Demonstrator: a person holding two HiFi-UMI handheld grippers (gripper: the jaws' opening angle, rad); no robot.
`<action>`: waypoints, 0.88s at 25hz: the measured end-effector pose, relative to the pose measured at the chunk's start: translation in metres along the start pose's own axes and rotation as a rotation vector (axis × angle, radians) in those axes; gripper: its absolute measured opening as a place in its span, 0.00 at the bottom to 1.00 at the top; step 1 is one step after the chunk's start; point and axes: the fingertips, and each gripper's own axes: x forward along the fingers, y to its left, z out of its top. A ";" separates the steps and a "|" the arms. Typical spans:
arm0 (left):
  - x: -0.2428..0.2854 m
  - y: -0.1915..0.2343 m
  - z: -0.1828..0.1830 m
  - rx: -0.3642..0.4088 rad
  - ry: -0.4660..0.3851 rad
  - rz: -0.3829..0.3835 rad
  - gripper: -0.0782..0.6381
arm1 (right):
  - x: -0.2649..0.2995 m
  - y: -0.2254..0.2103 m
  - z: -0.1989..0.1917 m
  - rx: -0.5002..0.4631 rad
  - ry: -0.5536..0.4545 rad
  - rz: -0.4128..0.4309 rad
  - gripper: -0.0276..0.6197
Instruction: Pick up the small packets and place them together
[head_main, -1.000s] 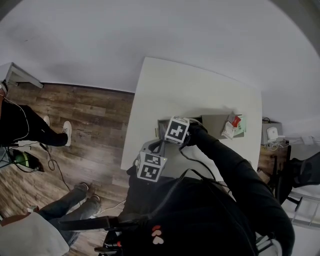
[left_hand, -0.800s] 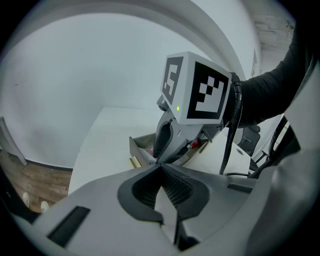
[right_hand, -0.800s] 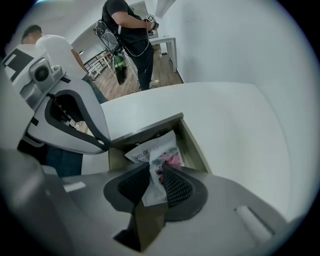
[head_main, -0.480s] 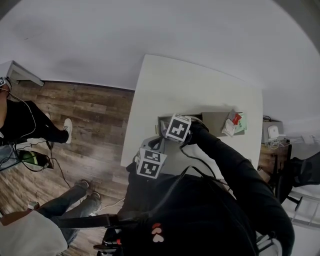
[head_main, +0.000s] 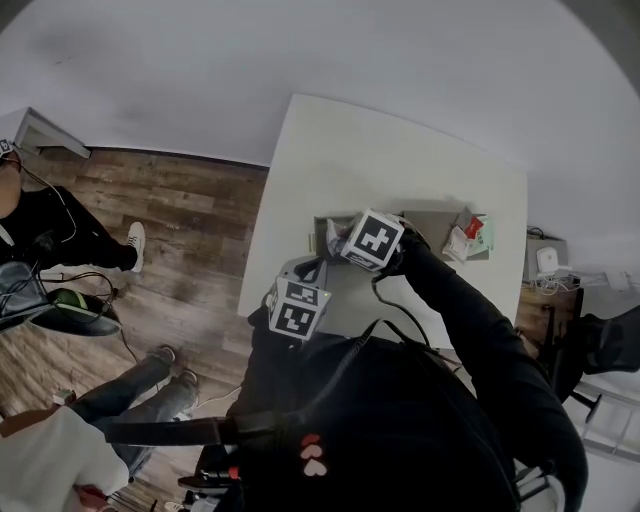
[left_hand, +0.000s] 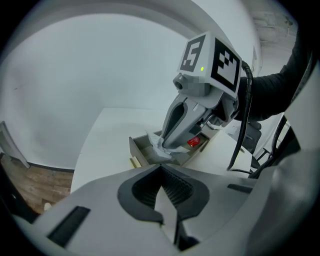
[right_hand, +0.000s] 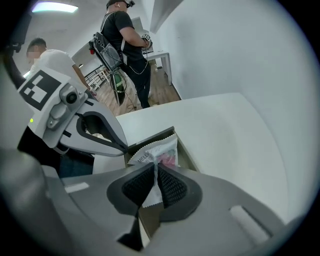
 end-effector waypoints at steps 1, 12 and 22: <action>0.000 0.000 0.000 -0.004 0.001 0.001 0.11 | -0.006 -0.002 0.001 0.003 -0.015 -0.006 0.08; -0.002 -0.002 -0.002 -0.031 0.025 0.022 0.11 | -0.066 -0.017 -0.004 0.020 -0.147 -0.105 0.08; 0.000 -0.003 -0.001 -0.029 0.033 0.063 0.11 | -0.133 -0.062 -0.072 0.185 -0.240 -0.244 0.08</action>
